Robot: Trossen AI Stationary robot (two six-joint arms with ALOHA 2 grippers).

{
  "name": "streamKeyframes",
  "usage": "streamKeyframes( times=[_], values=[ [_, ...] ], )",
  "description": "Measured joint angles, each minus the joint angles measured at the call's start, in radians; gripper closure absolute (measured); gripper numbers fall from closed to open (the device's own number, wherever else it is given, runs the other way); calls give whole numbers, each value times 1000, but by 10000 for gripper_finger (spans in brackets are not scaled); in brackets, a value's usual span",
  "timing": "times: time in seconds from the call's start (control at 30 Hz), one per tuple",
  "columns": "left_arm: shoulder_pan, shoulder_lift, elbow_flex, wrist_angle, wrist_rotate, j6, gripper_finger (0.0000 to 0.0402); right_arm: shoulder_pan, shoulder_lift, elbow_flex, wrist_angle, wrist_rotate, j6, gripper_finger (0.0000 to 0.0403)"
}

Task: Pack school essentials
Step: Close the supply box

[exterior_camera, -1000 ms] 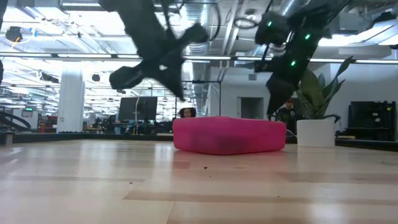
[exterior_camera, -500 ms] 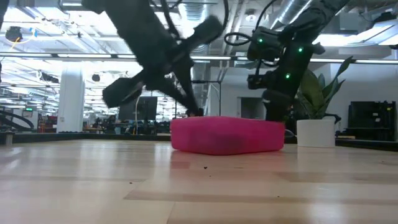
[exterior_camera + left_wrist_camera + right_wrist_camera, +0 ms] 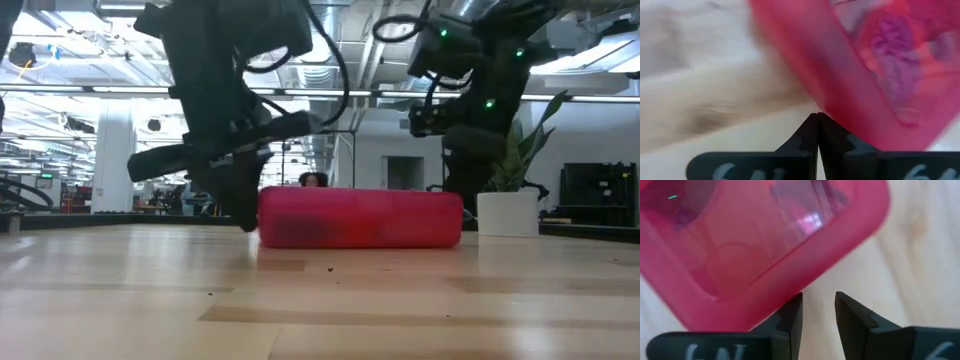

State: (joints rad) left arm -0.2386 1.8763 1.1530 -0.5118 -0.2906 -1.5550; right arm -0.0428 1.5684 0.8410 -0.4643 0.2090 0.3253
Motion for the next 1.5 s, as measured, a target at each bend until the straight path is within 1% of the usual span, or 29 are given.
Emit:
streamKeyframes(
  times=[0.2,0.33,0.43,0.57,0.67,0.73,0.83,0.9,0.97,1.1,1.23,1.27,1.33,1.4,1.5],
  values=[
    [43,-17,0,-132,-6,57,401,108,0,0,-6,-7,107,281],
    [89,-28,0,-146,0,111,401,163,0,0,-12,-8,143,281],
    [113,-43,1,-135,39,135,401,183,-8,5,-34,-9,146,281],
    [114,-95,12,-143,82,157,401,178,-79,35,-120,-9,140,281],
    [107,-157,41,-165,108,193,401,167,-187,45,-190,-8,138,281],
    [98,-208,64,-199,80,218,402,156,-278,47,-204,2,109,281],
    [83,-275,76,-228,-10,229,401,128,-406,41,-197,25,62,281],
    [80,-286,76,-269,-39,240,401,108,-464,23,-189,29,51,281],
    [79,-277,74,-310,-44,243,401,97,-497,-3,-154,30,61,281],
    [57,-211,74,-293,-72,235,401,123,-506,-69,-89,21,97,281],
    [28,-157,73,-278,-123,157,401,139,-501,-147,19,30,92,281],
    [24,-154,73,-281,-125,147,401,129,-496,-156,42,30,89,281],
    [15,-155,73,-287,-128,140,401,113,-485,-171,23,29,96,281],
    [0,-156,73,-308,-144,118,401,111,-470,-183,34,8,120,281],
    [-38,-162,73,-342,-188,49,401,152,-467,-199,74,-2,140,281]
  ],
)
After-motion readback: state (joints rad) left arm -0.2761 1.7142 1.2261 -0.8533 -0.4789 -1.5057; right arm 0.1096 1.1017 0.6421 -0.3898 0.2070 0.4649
